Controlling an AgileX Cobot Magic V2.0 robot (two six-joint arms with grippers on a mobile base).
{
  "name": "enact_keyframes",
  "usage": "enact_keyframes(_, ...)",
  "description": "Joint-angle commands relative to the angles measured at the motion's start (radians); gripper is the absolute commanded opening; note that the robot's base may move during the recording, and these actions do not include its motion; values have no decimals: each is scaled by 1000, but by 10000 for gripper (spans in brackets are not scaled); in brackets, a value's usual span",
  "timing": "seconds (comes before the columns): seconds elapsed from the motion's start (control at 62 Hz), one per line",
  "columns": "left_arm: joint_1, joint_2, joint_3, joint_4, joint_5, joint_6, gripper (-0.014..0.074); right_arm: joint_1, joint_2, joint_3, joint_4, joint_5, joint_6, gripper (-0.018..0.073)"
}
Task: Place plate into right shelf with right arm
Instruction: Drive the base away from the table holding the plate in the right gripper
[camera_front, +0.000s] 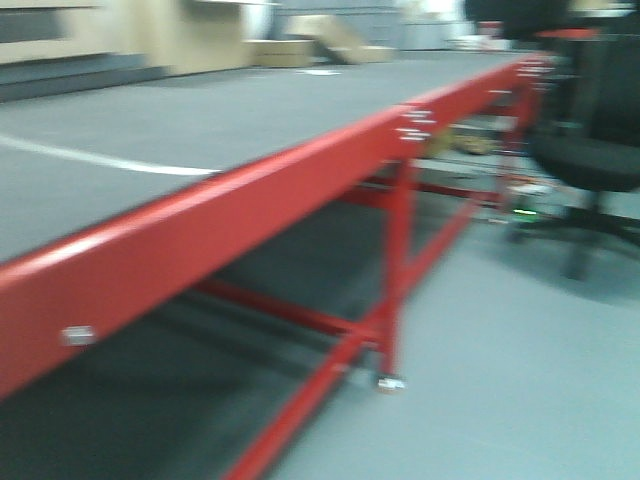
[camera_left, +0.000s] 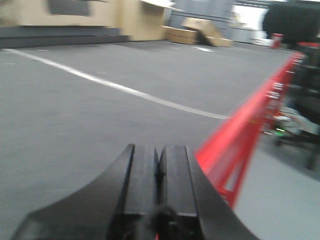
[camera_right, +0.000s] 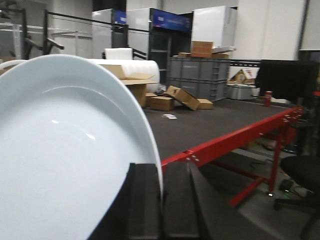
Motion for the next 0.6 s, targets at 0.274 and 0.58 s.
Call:
enact_keyframes(0.274, 2, -12, 9, 0, -89, -6, -47, -3, 12, -31, -23, -91, -5, 55)
enact_keyframes(0.58, 2, -12, 9, 0, -89, -6, -47, -3, 12, -31, -23, -91, -5, 55)
